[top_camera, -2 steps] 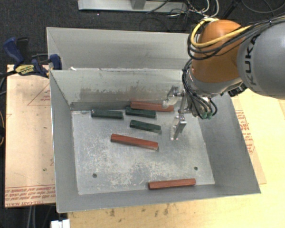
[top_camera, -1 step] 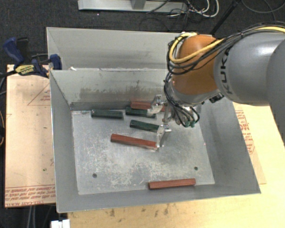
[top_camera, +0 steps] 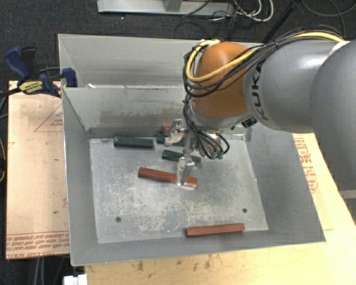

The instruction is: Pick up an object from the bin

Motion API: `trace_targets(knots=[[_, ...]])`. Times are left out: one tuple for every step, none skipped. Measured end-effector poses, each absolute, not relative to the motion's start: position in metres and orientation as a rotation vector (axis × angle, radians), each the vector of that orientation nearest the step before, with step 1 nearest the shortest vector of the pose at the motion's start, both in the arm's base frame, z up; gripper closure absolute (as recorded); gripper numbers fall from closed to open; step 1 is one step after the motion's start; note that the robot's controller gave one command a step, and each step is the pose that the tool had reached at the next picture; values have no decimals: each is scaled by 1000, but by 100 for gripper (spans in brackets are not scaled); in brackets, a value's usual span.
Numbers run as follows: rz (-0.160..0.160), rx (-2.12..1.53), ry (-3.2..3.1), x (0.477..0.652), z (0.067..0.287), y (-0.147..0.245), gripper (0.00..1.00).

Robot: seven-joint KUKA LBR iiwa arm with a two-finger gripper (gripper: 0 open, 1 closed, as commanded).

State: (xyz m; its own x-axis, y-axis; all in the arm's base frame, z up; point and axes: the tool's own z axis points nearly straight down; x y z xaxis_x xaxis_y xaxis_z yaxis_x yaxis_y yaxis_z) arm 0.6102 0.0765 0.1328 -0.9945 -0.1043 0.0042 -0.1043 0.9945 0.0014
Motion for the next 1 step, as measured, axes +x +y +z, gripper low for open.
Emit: trace_targets(knots=[[-2, 110, -3140, 594, 139, 60, 0]])
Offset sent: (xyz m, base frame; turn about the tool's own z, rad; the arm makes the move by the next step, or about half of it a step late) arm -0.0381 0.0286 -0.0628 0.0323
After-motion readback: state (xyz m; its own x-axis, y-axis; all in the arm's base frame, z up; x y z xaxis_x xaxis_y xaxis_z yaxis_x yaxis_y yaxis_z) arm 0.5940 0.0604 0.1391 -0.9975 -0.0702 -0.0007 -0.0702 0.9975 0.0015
